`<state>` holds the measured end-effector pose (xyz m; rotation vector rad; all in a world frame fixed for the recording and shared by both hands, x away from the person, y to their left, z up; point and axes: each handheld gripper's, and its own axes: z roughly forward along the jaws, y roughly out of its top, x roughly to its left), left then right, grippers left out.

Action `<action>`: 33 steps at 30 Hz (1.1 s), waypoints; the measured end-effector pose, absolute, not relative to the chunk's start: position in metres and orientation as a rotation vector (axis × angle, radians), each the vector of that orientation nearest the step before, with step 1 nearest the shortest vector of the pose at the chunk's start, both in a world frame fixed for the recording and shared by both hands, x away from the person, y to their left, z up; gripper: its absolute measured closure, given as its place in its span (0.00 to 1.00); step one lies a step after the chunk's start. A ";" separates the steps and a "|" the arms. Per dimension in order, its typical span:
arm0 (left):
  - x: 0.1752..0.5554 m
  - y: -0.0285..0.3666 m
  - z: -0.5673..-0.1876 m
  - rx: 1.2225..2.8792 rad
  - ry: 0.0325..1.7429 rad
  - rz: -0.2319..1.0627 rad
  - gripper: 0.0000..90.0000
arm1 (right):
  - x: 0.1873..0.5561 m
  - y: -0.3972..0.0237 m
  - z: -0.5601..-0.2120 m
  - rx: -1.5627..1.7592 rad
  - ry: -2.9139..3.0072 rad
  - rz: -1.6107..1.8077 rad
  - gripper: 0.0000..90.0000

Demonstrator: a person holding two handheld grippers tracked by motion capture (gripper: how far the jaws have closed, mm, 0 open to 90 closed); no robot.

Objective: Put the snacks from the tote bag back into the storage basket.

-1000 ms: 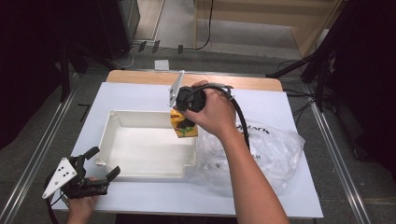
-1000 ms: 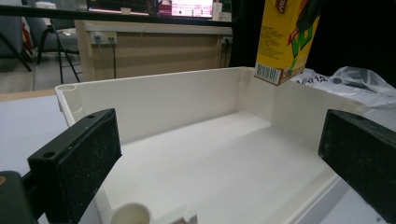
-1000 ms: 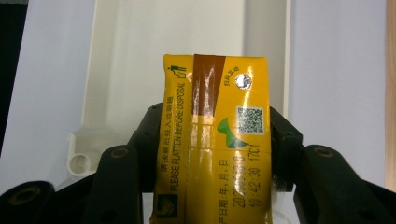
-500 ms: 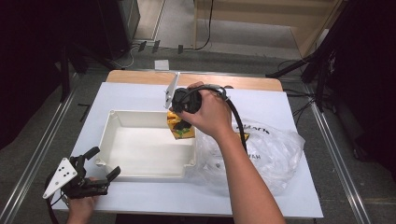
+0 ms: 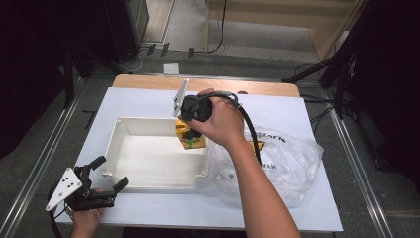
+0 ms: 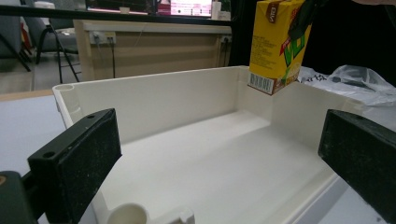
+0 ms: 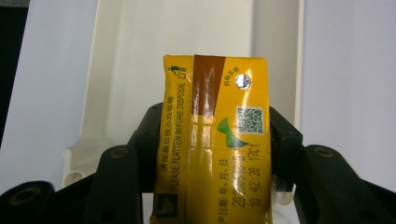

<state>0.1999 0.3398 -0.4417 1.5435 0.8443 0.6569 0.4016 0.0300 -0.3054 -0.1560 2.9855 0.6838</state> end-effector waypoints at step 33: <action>0.200 0.341 -0.442 1.545 0.841 0.653 0.00 | 0.403 0.027 -0.318 -0.153 3.001 0.692 0.58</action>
